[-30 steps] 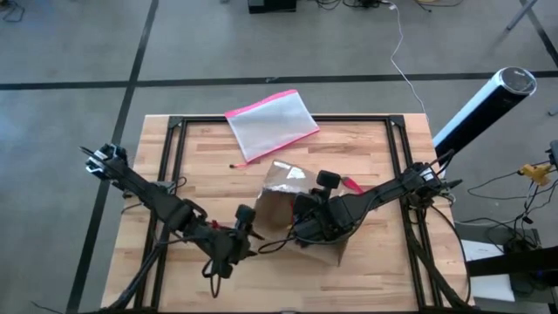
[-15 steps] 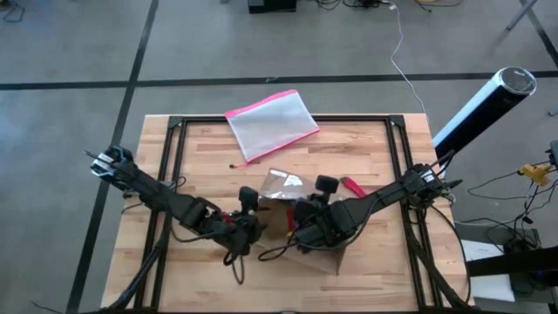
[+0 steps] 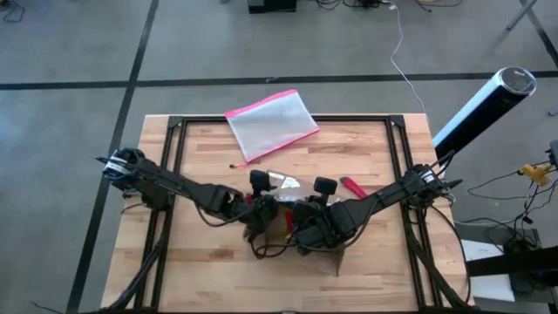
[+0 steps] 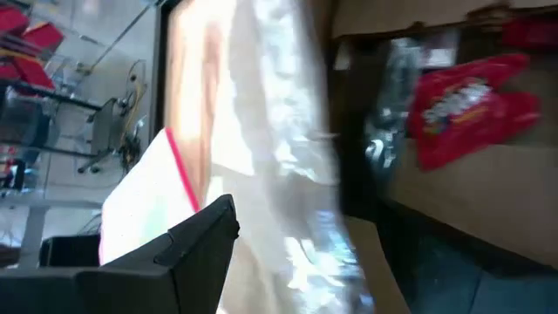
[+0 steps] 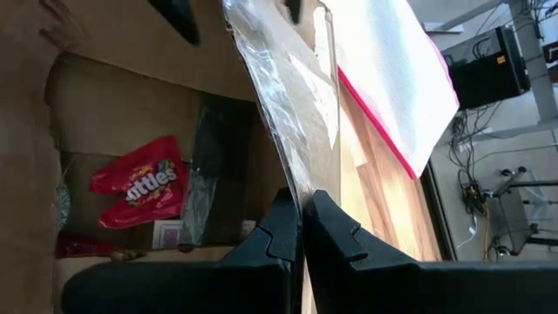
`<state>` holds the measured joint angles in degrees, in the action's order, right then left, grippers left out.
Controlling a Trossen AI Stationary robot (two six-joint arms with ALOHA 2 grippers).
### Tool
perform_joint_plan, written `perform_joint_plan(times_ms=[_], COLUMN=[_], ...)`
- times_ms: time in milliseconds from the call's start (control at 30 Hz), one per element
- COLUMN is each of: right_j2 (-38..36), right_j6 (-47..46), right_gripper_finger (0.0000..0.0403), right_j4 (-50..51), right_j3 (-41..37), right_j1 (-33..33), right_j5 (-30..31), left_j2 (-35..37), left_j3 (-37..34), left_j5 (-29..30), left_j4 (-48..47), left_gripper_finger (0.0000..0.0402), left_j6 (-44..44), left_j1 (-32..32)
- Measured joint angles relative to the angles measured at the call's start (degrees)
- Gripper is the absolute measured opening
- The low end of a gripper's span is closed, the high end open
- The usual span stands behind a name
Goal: Unpack boxes
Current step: Open the cardboard box using the box cutter
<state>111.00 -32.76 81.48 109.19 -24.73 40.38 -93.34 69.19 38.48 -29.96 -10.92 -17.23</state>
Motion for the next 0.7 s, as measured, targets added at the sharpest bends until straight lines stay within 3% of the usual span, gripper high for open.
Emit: perform_joint_plan(times_ms=[167, 267, 400, 433, 700], right_j2=[0.0, 0.0, 0.0, 0.0, -0.1], right_j6=[1.0, 1.3, 1.2, 1.0, 0.3], right_gripper_finger=[0.0000, 0.0000, 0.0000, 0.0000, 0.0000], right_j4=[-0.1, -0.4, -0.5, -0.4, -1.2], right_j3=[0.0, 0.0, 0.0, 0.0, 1.0], right_j1=[-0.4, -0.6, -0.7, -0.7, -2.9], right_j5=[0.0, 0.0, 0.1, 0.2, 1.6], left_j2=[0.0, 0.0, 0.0, 0.0, 0.0], left_j3=[0.0, 0.0, 0.0, 0.0, 0.0], left_j5=[1.4, 1.4, 1.5, 1.6, 1.1], left_j4=[1.0, 0.9, 0.6, 0.6, -0.3], left_gripper_finger=[0.0219, 0.0152, 0.0030, 0.0017, 0.0001], left_j6=[0.0, 0.0, 0.8, 1.4, 8.1], left_j1=[1.6, 1.7, 1.7, 1.8, 1.8])
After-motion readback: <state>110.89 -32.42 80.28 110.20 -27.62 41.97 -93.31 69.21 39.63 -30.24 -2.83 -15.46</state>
